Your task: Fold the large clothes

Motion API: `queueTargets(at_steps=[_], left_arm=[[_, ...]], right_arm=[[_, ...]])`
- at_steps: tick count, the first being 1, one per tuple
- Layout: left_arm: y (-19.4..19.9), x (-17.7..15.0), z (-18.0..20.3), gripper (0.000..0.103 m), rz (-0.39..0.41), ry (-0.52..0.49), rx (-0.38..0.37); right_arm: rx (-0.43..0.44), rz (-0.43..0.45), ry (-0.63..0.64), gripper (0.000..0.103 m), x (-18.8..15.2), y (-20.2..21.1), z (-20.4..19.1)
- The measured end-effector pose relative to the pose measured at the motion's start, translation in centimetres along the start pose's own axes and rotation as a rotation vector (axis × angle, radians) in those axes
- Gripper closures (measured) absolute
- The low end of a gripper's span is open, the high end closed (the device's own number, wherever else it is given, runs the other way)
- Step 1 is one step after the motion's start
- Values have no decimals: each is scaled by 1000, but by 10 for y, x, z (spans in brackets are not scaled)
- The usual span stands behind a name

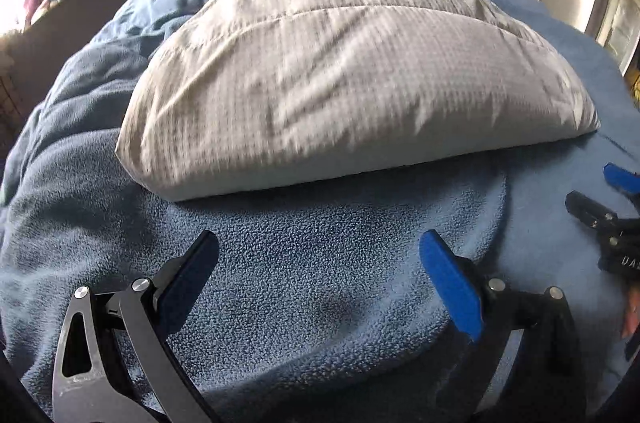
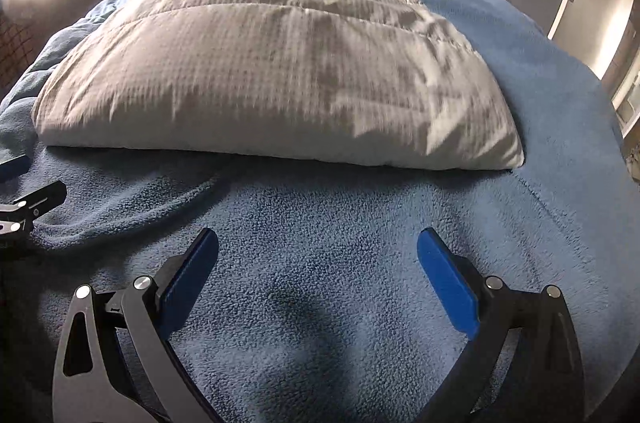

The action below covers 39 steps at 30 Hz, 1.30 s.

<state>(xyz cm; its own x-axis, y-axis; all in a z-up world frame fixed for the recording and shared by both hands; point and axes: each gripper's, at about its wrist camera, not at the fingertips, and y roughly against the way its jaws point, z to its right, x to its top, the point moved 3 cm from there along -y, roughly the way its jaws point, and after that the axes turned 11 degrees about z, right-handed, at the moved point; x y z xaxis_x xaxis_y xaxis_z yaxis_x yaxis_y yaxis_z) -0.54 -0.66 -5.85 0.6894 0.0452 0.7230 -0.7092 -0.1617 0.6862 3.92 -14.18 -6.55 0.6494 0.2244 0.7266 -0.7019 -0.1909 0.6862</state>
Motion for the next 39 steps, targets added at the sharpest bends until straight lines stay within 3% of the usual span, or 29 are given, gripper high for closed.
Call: queueTargets(at_steps=[6,39], left_arm=[[7,3,0,7,42,-5,10],[4,2,1,7,31,-7,-3]], right_arm=[[3,-2,-5,8,0,0,2],[3,-3,-3,8,-1,-2,3]])
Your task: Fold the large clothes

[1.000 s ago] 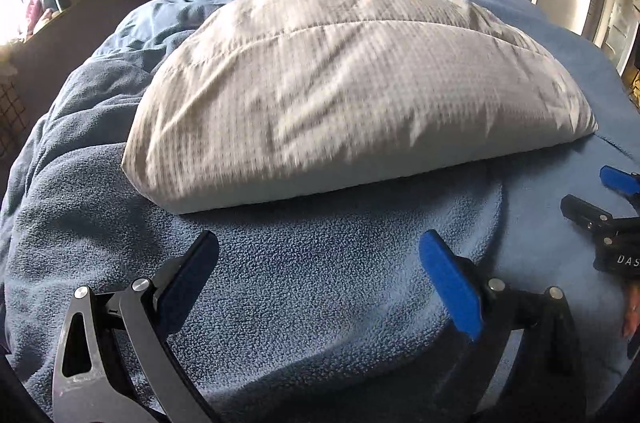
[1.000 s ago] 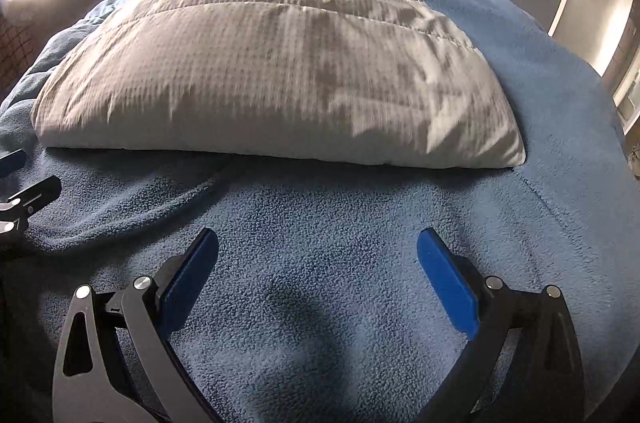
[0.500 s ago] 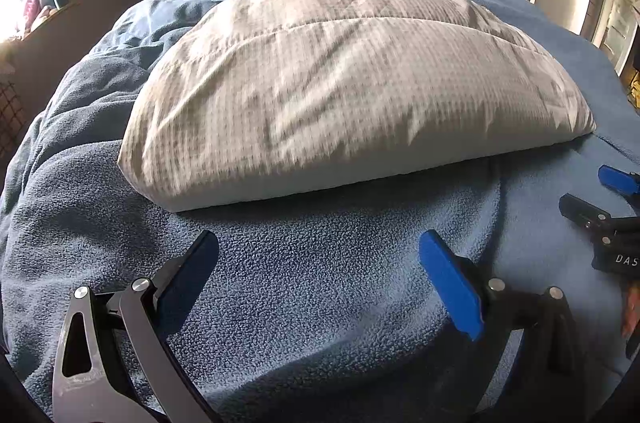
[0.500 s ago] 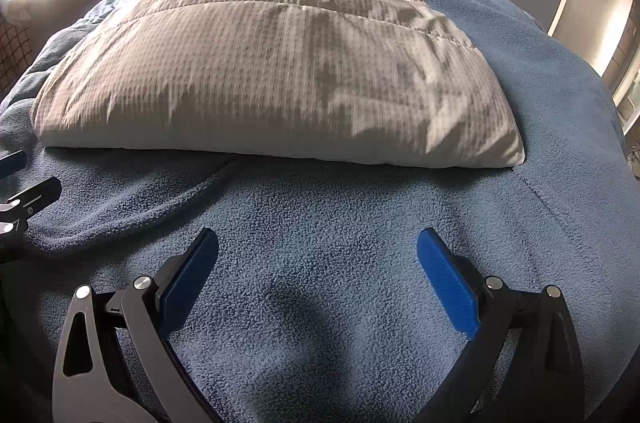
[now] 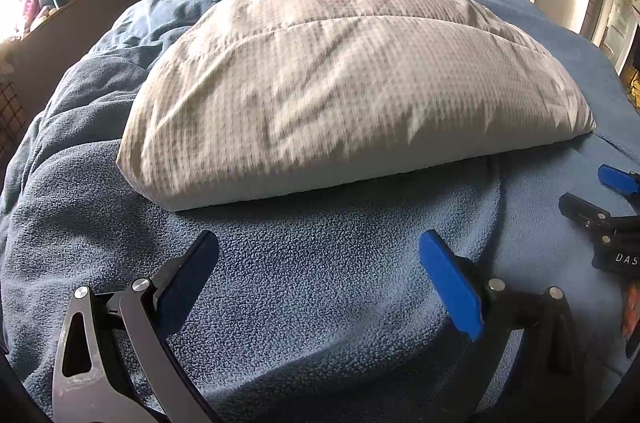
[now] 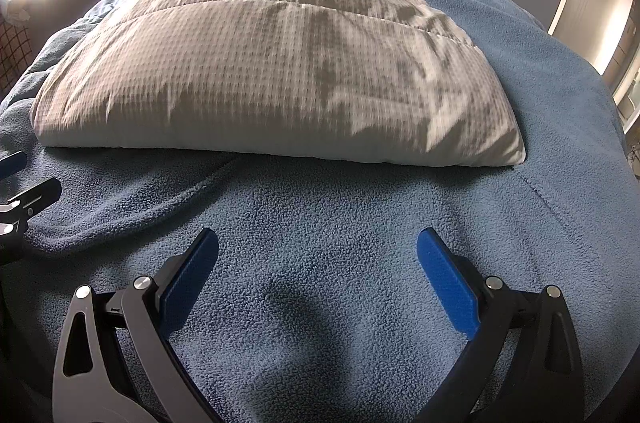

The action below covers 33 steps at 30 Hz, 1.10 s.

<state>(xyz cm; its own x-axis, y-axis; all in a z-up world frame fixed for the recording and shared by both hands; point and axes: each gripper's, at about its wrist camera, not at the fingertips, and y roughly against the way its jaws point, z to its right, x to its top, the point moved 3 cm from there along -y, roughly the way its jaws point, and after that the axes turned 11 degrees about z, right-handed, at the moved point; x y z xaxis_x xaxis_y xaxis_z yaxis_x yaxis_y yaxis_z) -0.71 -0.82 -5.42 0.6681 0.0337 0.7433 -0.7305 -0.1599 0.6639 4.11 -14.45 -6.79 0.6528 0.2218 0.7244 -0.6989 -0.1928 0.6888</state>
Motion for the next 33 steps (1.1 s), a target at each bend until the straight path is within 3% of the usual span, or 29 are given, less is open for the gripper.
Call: queueTargets(at_steps=[33], left_arm=[[-1,-2,2,7,-2,-1,-4]], right_arm=[[0,-4,-5,8,0,-2,2]])
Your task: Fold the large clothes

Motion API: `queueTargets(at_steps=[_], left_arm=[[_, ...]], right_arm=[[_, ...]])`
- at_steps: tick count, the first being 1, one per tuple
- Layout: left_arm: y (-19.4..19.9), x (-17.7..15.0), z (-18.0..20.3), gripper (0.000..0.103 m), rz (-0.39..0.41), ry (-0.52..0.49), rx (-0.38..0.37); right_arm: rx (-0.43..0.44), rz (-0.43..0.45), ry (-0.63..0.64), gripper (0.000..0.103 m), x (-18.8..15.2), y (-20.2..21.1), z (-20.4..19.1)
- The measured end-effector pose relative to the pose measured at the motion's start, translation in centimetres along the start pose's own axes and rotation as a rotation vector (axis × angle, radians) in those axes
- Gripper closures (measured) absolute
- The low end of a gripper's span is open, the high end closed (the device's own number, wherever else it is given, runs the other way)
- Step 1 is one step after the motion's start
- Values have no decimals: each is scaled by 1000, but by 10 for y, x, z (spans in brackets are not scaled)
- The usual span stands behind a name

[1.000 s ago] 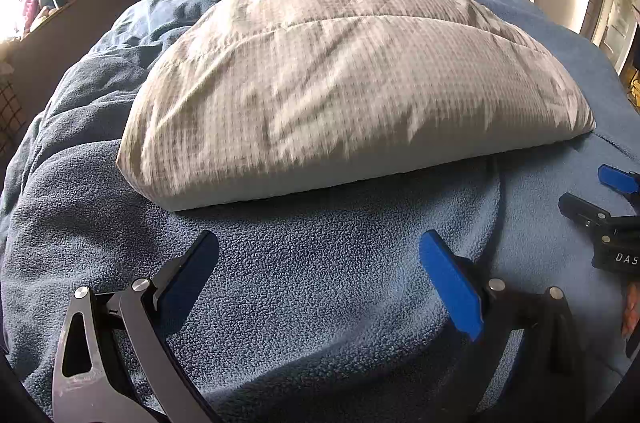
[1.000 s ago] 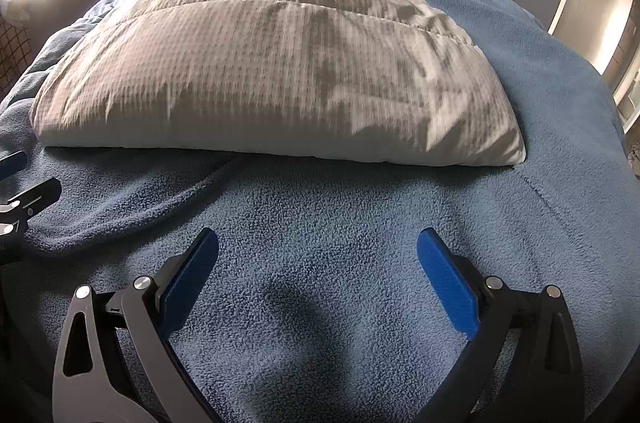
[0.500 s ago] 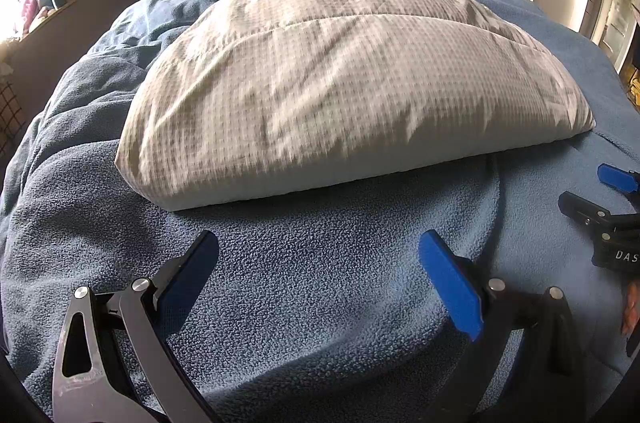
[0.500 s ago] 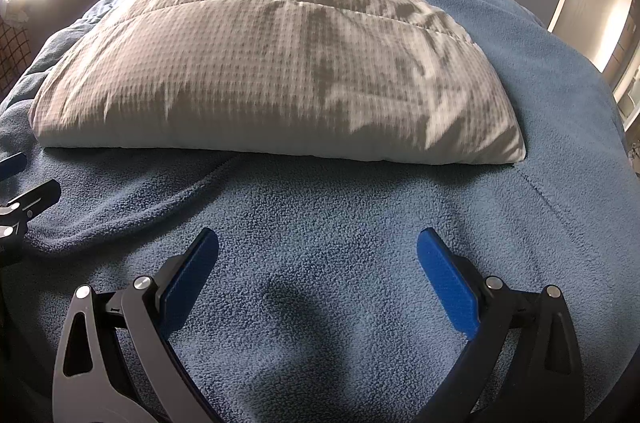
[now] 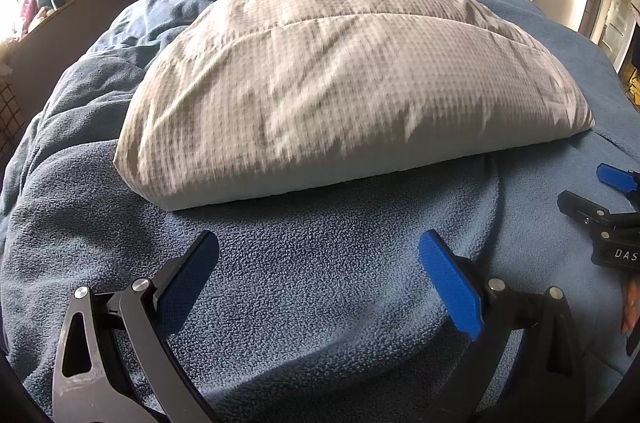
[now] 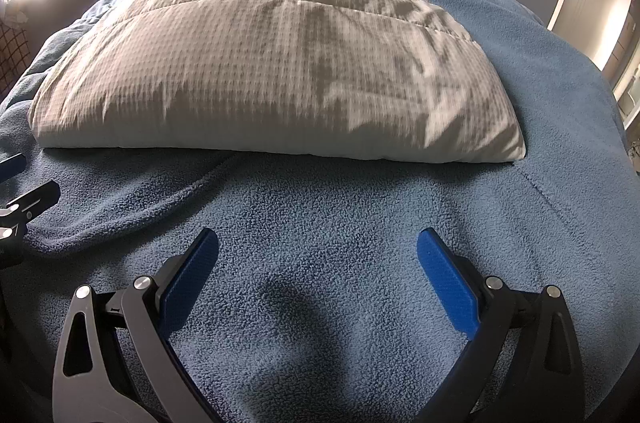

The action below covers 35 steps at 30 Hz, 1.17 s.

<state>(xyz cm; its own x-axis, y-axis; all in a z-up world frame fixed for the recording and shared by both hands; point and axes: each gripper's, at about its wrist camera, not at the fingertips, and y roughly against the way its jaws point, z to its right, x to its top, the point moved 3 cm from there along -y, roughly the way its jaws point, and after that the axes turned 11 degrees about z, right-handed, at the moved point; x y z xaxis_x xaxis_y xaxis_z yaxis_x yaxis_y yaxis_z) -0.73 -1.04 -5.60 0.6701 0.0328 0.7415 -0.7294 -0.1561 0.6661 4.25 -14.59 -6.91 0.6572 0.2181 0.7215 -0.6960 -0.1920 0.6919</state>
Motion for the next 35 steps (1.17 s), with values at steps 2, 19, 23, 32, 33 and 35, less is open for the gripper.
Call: queueTargets(at_steps=[2,19,23,32,33,35], left_arm=[[0,1,0,7,0,1,1],[0,1,-3,7,2,13,-19],[2,1,-6,7,13,34,-37],[-1,1,-5,7,-6,16,-42],[-1,1,-5,7,-5,13,-41],[-2,1,-5,7,-6,11,-42]], right_arm=[[0,0,0,8,1,-1,1],[1,-8,-1,8,-2,-2,0],[0,-10,-2,8,-2,-1,0],[1,-13,-1,8,-1,-2,1],[1,-13,-1,8,-2,-2,0],[2,-14,-2,8,-2,-2,1]])
